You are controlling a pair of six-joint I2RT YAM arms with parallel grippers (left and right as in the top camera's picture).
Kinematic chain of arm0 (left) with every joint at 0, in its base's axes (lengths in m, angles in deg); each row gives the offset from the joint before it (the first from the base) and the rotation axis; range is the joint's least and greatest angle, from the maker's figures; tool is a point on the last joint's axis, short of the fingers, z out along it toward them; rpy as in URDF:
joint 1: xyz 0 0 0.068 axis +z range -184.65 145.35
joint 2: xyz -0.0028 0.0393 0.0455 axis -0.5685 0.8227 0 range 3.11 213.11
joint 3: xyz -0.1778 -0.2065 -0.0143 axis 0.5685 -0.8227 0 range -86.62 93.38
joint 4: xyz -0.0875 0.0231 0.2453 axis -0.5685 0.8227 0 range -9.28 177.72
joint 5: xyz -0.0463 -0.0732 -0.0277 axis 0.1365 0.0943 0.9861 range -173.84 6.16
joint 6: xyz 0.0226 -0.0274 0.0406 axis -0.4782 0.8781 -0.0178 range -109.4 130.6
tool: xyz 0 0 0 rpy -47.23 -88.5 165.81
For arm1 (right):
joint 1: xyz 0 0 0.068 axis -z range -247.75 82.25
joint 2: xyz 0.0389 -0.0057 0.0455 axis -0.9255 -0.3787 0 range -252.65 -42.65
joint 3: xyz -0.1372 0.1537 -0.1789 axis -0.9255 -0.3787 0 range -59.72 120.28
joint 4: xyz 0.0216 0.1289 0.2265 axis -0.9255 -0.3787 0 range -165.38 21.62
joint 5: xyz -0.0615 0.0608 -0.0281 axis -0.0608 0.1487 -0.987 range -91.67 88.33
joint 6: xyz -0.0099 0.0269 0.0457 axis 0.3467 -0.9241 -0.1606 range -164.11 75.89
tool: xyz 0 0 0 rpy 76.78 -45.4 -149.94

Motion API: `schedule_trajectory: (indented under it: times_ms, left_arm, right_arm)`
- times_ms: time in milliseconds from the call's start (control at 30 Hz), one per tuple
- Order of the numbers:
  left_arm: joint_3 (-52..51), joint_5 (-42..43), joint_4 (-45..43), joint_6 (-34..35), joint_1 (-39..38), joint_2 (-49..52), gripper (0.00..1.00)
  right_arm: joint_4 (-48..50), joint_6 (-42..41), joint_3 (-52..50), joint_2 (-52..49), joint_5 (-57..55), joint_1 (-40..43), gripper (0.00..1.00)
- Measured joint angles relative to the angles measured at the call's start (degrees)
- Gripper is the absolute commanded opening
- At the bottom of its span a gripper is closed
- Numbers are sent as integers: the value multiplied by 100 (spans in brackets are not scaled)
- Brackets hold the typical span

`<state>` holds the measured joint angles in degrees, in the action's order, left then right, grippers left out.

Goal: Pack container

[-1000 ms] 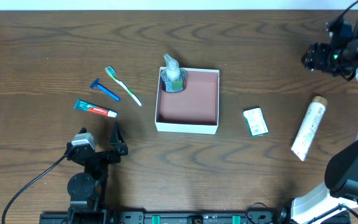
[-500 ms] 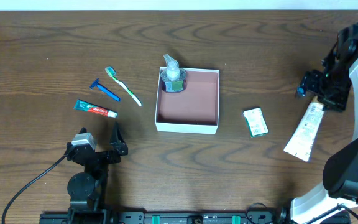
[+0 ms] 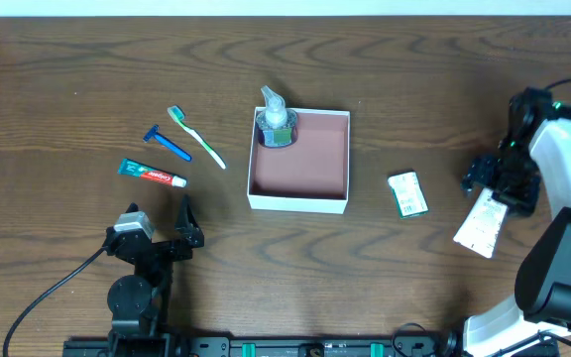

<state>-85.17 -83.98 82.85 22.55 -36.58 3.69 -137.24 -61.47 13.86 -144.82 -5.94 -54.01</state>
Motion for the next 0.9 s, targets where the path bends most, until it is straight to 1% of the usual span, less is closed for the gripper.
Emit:
schedule_trajectory:
  times_ms: [167, 533, 733, 900]
  left_arm:
    - [0, 0, 2, 0, 0, 0, 98]
    - [0, 0, 2, 0, 0, 0, 98]
    - [0, 0, 0, 0, 0, 0, 98]
    - [0, 0, 0, 0, 0, 0, 98]
  right_arm:
    - [640, -4, -468, 0, 214, 0, 81]
    - [1222, -9, -872, 0, 232, 0, 81]
    - [1460, -7, -1187, 0, -50, 0, 82]
    - [1694, 210, -1226, 24, -205, 0, 82]
